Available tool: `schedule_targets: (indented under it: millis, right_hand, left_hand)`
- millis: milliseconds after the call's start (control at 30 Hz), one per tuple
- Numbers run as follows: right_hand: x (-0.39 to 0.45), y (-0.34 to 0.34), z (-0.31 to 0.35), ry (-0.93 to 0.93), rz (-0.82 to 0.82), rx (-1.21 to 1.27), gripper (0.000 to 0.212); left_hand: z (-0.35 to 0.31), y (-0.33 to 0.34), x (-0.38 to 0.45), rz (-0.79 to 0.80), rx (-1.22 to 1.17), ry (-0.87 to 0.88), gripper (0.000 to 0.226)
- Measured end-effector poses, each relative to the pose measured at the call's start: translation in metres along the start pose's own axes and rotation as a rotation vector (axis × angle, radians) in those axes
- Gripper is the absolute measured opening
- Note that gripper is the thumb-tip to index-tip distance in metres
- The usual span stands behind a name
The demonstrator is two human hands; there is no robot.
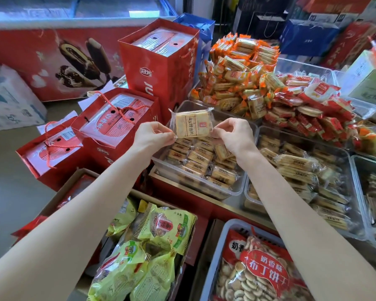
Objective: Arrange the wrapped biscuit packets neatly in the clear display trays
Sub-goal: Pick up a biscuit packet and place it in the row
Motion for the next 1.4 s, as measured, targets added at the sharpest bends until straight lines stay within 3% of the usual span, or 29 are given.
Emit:
schedule_targets:
  millis: [300, 433, 567, 767, 900, 1033, 1167, 1300, 1400]
  right_hand:
    - [-0.006, -0.001, -0.002, -0.018, 0.044, 0.201, 0.006]
    - [-0.001, -0.010, -0.008, 0.038, 0.244, 0.235, 0.006]
    - [0.007, -0.016, -0.017, 0.195, 0.385, 0.551, 0.021]
    - [0.012, -0.013, -0.012, 0.098, 0.230, 0.564, 0.008]
    - [0.015, -0.016, -0.005, 0.015, 0.250, 0.612, 0.008]
    - [0.014, -0.020, -0.002, -0.010, 0.368, 0.677, 0.011]
    - [0.015, -0.021, -0.009, -0.027, 0.343, 0.576, 0.012]
    - [0.018, -0.015, -0.019, -0.002, 0.148, 0.320, 0.014]
    - [0.019, -0.009, -0.022, 0.040, 0.028, 0.241, 0.014]
  left_hand:
    - [0.000, 0.005, -0.005, 0.133, -0.010, 0.057, 0.016]
    - [-0.002, 0.000, -0.006, 0.188, 0.041, 0.153, 0.017]
    - [-0.004, -0.006, -0.006, 0.287, 0.058, 0.217, 0.014]
    - [-0.005, 0.000, -0.007, 0.308, 0.068, 0.226, 0.014]
    - [-0.005, 0.001, -0.004, 0.290, 0.120, 0.192, 0.013]
    - [-0.010, 0.005, -0.002, 0.367, -0.324, -0.008, 0.017]
    - [-0.014, 0.008, 0.001, 0.273, -0.130, 0.055, 0.007]
    - [-0.014, 0.014, 0.004, 0.107, -0.014, 0.110, 0.002]
    - [-0.016, 0.019, 0.003, 0.088, 0.004, 0.105, 0.007]
Point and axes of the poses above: each hand's wrist, its own x-axis towards the middle knuckle, its own y-axis out of the palm, z = x × y, the point moved 2 cm from there along x, towards the middle knuckle, and after that the axes turned 4 degrees about -z, right-handed, at the moved point
